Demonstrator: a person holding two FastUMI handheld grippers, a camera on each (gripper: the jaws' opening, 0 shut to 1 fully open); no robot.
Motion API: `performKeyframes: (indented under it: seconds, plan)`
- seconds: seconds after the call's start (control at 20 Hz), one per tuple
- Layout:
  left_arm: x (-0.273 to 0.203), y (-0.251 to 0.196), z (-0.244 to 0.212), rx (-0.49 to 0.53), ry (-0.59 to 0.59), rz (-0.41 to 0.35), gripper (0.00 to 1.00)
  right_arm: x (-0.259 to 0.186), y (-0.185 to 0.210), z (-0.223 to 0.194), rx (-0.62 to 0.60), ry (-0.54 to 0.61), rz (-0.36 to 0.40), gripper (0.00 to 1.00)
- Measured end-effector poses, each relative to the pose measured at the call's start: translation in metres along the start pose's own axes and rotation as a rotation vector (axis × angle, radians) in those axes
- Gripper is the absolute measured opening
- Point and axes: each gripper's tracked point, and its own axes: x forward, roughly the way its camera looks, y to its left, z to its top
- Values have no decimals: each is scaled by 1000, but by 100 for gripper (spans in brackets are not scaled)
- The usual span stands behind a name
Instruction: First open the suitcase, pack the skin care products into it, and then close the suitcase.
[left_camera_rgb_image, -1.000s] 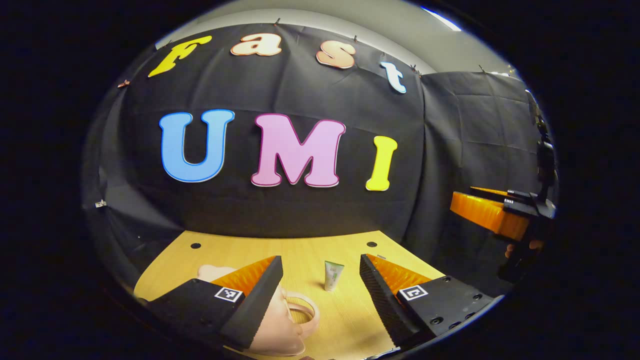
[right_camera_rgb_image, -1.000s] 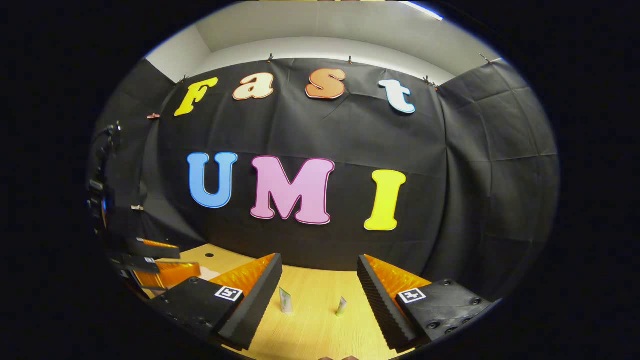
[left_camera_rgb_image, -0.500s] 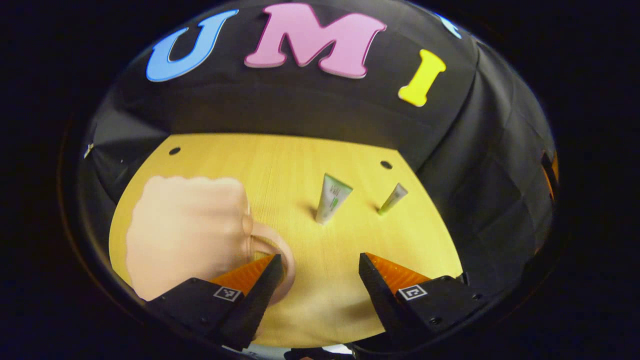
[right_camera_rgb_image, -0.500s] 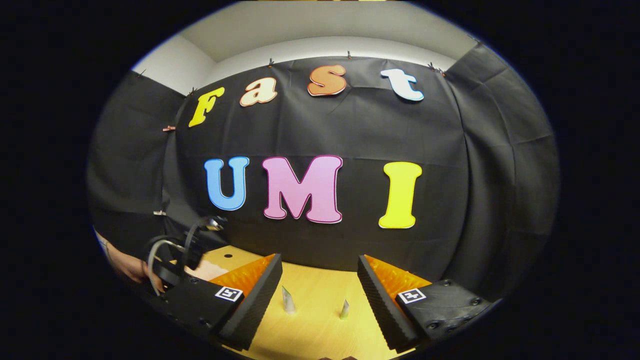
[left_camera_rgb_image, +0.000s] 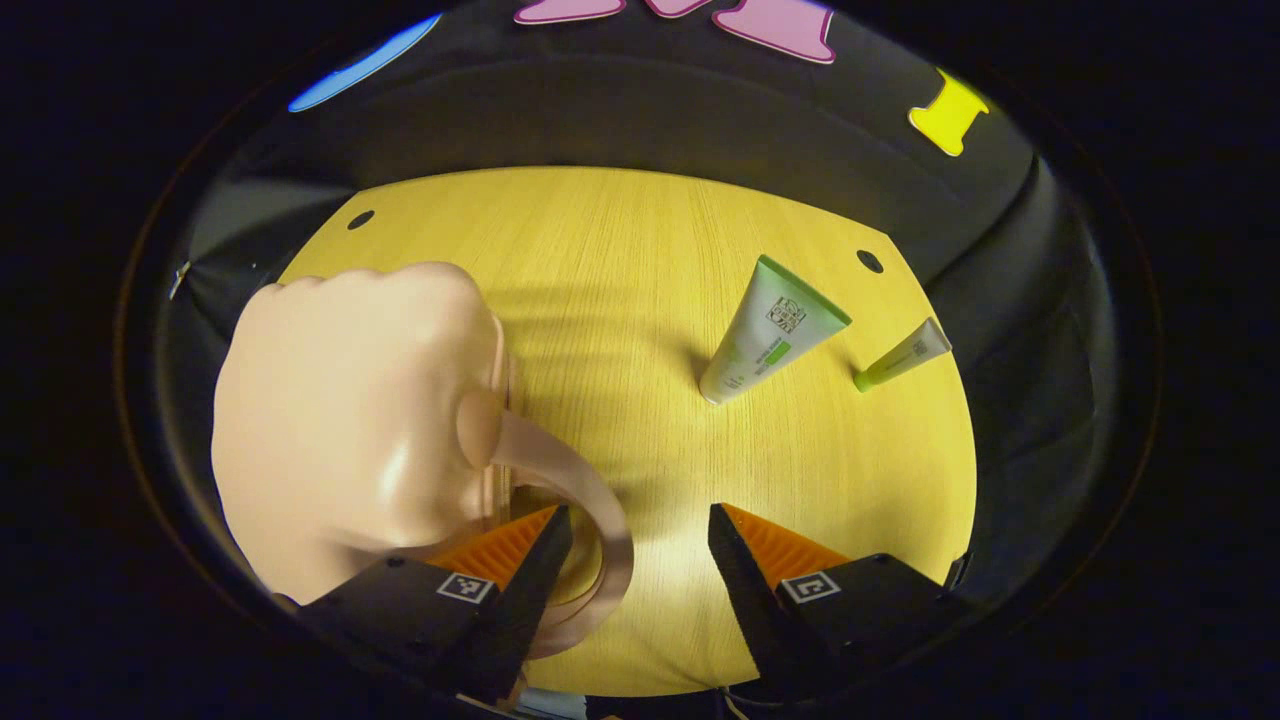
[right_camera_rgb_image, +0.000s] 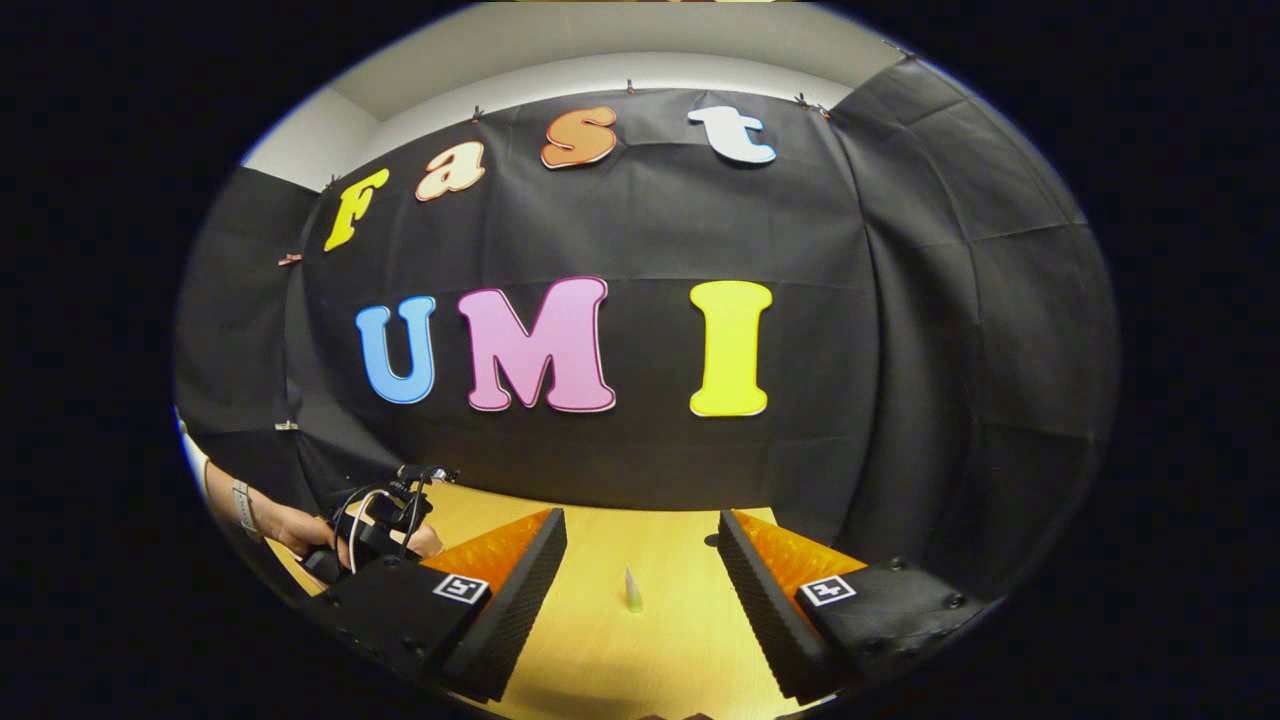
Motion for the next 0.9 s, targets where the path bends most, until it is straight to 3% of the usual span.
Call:
performKeyframes:
  seconds: [0.15,0.25,0.3,0.35,0.4,0.55,0.65,0.9]
  plan:
    - [15,-2,-8,-7,48,-15,87,-2,-11,-3,2,11,-15,96]
    - [23,2,-21,-40,102,-23,77,-3,-14,-9,-2,28,-14,96]
    - [25,10,-25,-59,120,-5,60,-3,-15,-13,-6,38,-13,97]
    - [25,17,-30,-67,152,10,53,-3,-16,-16,-9,47,-9,97]
    - [23,17,-31,-74,164,2,26,-3,-15,-17,-9,50,-2,97]
    - [0,13,-13,25,118,-12,20,-1,-13,-26,-12,70,22,97]
    - [-26,18,5,71,85,23,18,3,-8,-27,-9,76,46,97]
    - [-112,41,45,2,-20,-41,15,22,14,-31,-17,82,125,97]
